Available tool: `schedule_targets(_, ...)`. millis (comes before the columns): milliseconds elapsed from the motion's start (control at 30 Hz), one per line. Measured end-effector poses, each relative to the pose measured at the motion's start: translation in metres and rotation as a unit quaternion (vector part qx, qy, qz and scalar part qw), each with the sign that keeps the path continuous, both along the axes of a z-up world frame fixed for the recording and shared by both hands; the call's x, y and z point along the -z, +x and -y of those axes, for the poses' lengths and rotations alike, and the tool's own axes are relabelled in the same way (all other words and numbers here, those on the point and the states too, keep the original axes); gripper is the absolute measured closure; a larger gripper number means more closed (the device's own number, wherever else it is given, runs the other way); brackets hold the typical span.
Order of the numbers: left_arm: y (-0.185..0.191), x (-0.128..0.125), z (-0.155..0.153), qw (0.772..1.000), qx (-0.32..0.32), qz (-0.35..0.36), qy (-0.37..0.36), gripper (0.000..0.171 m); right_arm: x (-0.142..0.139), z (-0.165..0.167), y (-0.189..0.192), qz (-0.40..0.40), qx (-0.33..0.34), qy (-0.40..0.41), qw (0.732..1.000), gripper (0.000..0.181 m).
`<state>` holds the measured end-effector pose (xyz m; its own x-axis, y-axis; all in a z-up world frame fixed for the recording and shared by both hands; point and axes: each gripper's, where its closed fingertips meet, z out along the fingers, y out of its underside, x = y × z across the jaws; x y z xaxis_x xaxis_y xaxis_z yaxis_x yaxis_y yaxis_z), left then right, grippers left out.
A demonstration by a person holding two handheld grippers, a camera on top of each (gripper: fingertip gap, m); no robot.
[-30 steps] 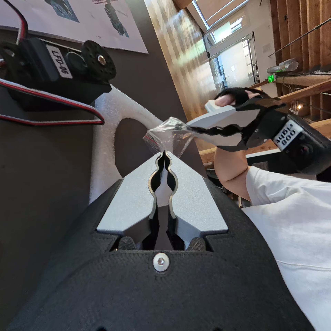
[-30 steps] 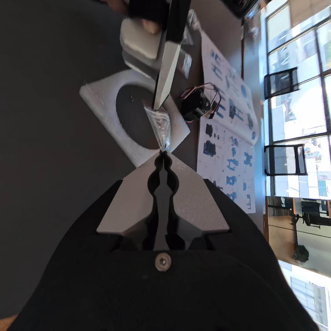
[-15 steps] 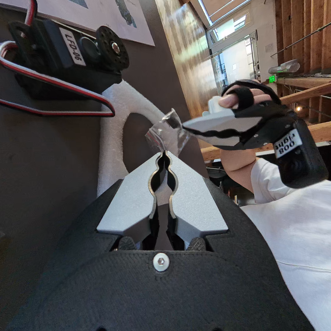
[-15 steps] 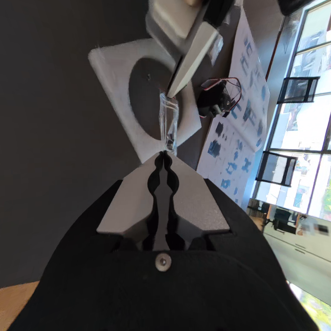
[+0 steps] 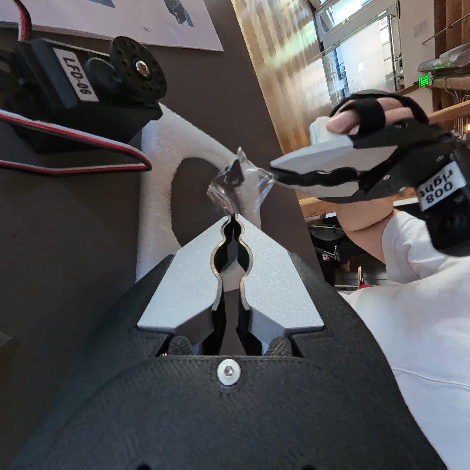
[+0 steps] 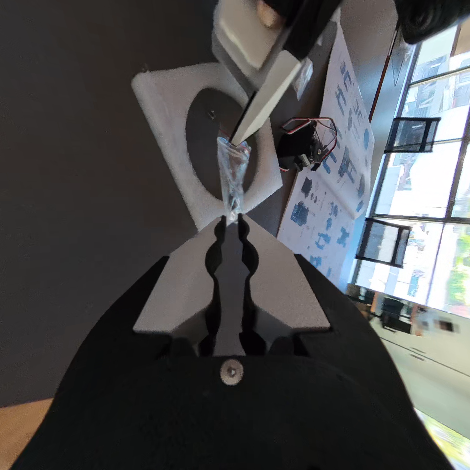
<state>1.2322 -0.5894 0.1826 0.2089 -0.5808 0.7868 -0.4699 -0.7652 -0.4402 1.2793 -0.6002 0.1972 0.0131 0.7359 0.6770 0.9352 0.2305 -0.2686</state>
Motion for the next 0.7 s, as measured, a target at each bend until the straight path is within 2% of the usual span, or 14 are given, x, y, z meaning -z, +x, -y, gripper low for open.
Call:
schedule_targets(133, 0.001, 0.001, 0.001, 1.000, 0.009, -0.008, 0.011, 0.171, -0.008, -0.007, 0.003, -0.146, 0.040, -0.077, 0.985, 0.167)
schedule_targets(233, 0.002, 0.002, 0.002, 1.000, 0.016, -0.011, 0.018, 0.171, 0.002, -0.008, 0.007, -0.257, 0.078, -0.205, 0.941, 0.154)
schedule_targets(300, 0.002, 0.002, 0.003, 1.000, 0.017, -0.012, 0.022, 0.171, 0.002, -0.009, 0.006, -0.336, 0.101, -0.294, 0.889, 0.155)
schedule_targets(367, 0.002, 0.002, 0.003, 0.999, 0.018, -0.014, 0.027, 0.171, 0.002, -0.020, 0.010, -0.408, 0.167, -0.388, 0.809, 0.156)
schedule_targets(400, 0.002, 0.003, 0.003, 0.999, 0.018, -0.015, 0.029, 0.171, -0.002, -0.018, 0.006, -0.435, 0.172, -0.438, 0.768, 0.155)
schedule_targets(433, 0.002, 0.003, 0.003, 0.999, 0.018, -0.016, 0.031, 0.171, -0.004, -0.021, 0.005, -0.451, 0.185, -0.458, 0.743, 0.157)
schedule_targets(467, 0.002, 0.003, 0.003, 0.999, 0.018, -0.017, 0.032, 0.171, -0.002, -0.025, 0.005, -0.453, 0.197, -0.458, 0.739, 0.159)
schedule_targets(600, 0.003, 0.003, 0.003, 0.999, 0.017, -0.017, 0.034, 0.171, 0.009, -0.025, 0.000, -0.395, 0.193, -0.435, 0.786, 0.159)
schedule_targets(700, 0.003, 0.003, 0.003, 0.999, 0.017, -0.015, 0.034, 0.171, 0.014, -0.024, -0.006, -0.379, 0.187, -0.437, 0.794, 0.166)
